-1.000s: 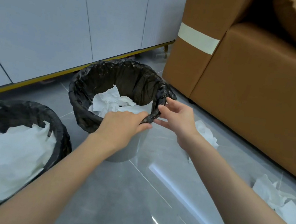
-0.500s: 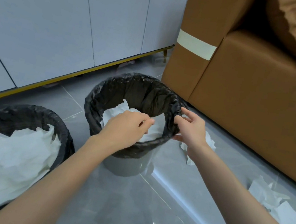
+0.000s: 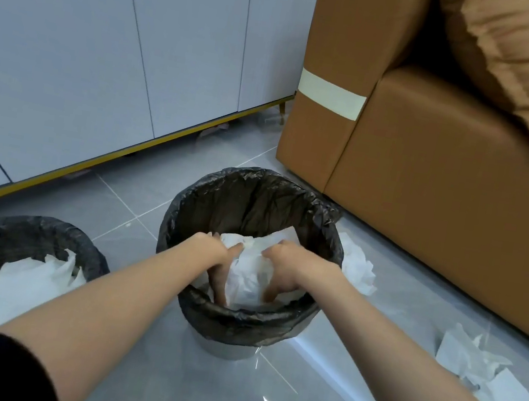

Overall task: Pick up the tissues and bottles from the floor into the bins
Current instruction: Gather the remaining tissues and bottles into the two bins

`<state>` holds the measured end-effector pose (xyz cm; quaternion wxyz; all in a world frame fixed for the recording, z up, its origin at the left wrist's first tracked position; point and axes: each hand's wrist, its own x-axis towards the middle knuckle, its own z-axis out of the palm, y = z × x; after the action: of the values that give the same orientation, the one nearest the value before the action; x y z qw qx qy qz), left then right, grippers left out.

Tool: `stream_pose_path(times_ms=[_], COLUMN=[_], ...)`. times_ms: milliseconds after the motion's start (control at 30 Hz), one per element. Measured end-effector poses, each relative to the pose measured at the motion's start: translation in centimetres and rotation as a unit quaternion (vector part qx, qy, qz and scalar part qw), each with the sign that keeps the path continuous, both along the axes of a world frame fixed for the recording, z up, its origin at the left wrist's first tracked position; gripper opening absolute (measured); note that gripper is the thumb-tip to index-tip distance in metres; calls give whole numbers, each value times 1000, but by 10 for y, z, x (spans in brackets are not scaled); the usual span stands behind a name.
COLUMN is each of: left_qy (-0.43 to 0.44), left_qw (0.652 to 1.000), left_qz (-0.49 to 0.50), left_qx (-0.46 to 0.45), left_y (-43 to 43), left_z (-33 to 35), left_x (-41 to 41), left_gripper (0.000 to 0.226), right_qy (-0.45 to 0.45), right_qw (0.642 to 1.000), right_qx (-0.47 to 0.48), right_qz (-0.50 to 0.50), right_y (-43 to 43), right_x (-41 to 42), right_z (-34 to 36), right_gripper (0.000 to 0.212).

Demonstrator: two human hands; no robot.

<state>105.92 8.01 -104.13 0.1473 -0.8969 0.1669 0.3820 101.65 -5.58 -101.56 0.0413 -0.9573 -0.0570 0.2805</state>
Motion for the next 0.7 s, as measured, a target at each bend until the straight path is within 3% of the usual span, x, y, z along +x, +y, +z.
stream_pose_path(times_ms=[100,167,233,333,400,467,600,700], left_qy=[12,38,51,14,-24,-82,-207,-265], left_qw=[996,992,995,991,983,972,910,853], left_qz=[81,111,68,50,52,35,84,126], left_qx=[-39,-49,-56,-119,-172,-220,-349,-431], left_y=[-3,-4,-8,-11,-8,0,16,26], left_z=[-16,-27,-33,-32,-22,-10,31,67], left_x=[4,7,6,10,12,13,-1,-23], left_gripper=[97,107,102,49,26,15,18,20], right_qy=[82,68,32,-34,-81,-129,-228,-268], right_qw=[997,997,997,997,996,989,943,905], right_qx=[-11,-33,-38,-21,11,64,233,321], right_qz=[1,32,57,62,41,13,-67,-82], right_y=[6,8,10,10,8,5,2,9], right_x=[10,14,20,30,34,32,18,7], right_z=[-15,-19,-27,-39,-42,-37,-7,33], right_gripper=[94,90,72,36,4,15,6,10])
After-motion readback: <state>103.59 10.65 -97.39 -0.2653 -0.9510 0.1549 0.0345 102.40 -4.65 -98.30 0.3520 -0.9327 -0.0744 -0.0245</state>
